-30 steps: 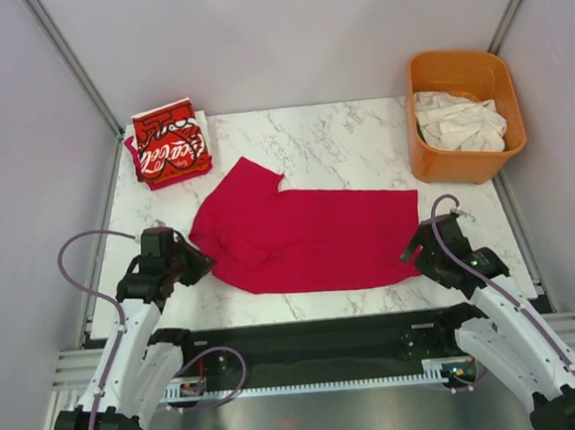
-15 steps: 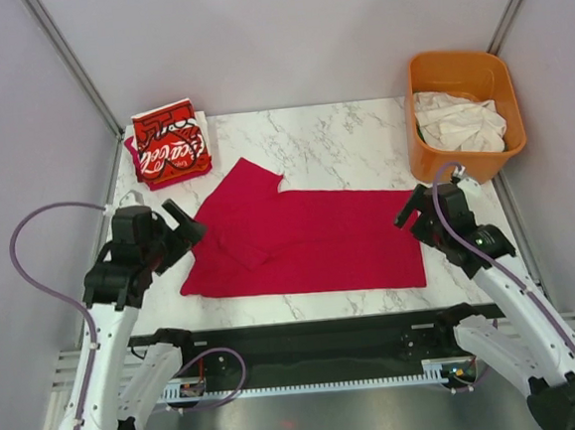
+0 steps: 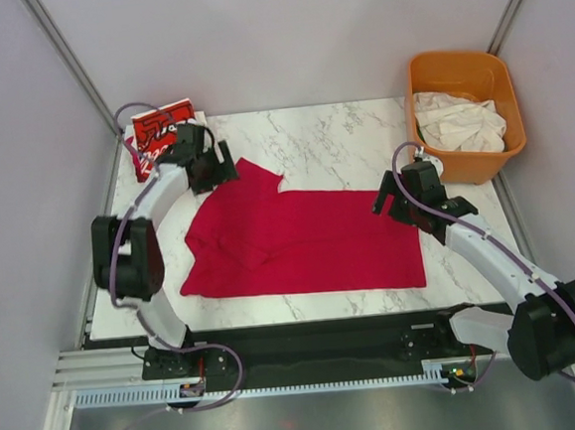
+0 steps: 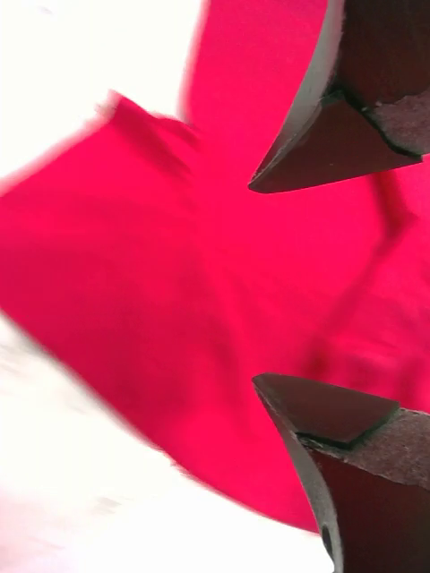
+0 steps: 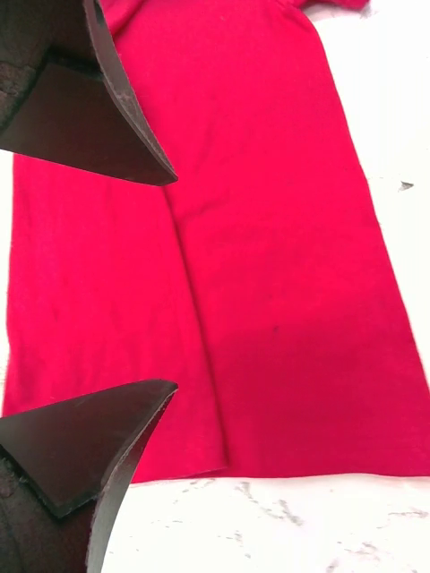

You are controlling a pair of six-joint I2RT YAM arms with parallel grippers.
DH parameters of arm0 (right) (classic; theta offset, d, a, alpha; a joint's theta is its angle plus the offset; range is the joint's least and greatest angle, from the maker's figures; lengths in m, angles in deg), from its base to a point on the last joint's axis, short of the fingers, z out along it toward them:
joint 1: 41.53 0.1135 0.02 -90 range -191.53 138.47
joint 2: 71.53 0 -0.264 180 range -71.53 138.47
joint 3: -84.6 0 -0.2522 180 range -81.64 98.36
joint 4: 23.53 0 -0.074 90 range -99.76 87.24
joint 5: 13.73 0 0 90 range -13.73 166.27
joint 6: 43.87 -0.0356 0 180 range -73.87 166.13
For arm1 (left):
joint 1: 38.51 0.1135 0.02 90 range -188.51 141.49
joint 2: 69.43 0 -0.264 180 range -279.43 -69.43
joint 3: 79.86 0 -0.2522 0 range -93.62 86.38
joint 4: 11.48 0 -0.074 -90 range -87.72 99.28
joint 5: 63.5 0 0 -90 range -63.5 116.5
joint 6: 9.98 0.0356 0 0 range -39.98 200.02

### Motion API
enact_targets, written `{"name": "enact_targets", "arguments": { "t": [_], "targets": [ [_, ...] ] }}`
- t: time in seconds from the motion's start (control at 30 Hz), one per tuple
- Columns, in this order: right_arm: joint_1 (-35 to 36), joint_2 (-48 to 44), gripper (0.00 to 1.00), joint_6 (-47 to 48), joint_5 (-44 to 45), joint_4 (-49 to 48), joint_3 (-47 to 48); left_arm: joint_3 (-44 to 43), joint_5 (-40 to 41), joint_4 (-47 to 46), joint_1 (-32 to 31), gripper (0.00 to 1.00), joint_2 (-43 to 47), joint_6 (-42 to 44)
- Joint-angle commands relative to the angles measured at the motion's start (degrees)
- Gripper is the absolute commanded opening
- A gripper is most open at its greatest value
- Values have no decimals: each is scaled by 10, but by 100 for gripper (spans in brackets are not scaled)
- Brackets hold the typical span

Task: Fold and stack the t-shirts
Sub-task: Fold the tshirt

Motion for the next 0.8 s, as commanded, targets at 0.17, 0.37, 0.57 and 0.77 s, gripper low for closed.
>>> {"name": "enact_targets", "arguments": {
  "t": [0.17,0.37,0.57,0.77],
  "targets": [
    [-31,22,98,42,-36,-40,32,-344,-69,-50,-9,86,-266,102],
    [-38,-7,98,50,-43,-26,29,-534,-57,37,-12,84,-429,118],
    [-42,-10,98,46,-44,-22,25,-528,15,84,-24,77,-445,120],
    [-49,2,98,54,-42,-20,36,-444,39,83,-39,75,-412,117]
  ]
}}
